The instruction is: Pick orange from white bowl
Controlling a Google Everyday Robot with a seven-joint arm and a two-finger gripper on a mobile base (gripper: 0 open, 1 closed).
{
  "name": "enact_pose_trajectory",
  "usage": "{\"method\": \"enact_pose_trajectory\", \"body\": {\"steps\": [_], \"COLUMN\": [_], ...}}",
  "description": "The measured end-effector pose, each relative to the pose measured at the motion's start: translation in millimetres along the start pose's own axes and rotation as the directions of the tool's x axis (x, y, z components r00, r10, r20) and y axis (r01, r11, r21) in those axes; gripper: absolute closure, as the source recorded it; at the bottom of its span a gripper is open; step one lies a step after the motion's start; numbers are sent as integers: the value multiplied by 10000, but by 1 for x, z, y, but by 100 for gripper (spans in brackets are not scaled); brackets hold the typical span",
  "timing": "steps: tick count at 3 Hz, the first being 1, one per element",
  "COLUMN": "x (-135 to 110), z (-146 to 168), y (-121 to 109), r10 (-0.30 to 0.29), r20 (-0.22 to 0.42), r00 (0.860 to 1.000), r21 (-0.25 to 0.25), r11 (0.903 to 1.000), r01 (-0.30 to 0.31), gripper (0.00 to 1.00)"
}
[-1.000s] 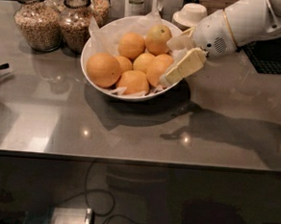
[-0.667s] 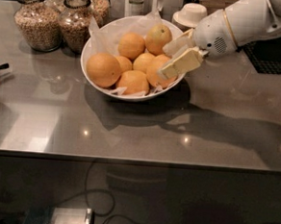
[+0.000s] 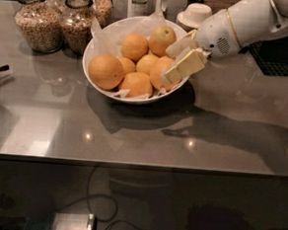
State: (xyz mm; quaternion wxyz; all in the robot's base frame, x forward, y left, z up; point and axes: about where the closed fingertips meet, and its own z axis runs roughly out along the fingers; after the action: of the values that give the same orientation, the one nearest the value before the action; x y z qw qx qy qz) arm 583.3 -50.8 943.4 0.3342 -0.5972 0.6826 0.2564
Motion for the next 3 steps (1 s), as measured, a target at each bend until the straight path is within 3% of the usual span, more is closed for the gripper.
{"method": "enact_pose_trajectory", "body": {"steps": [1,3], "x": [-1,6], "z": [2,23], "y": [-2,-20], "r10": [57,865], "r20": [-90,-308], "r00": [9999,9958], "r21": [59,684], "r11": [10000,9941], "r01": [-57,-843], "gripper": [10,22]}}
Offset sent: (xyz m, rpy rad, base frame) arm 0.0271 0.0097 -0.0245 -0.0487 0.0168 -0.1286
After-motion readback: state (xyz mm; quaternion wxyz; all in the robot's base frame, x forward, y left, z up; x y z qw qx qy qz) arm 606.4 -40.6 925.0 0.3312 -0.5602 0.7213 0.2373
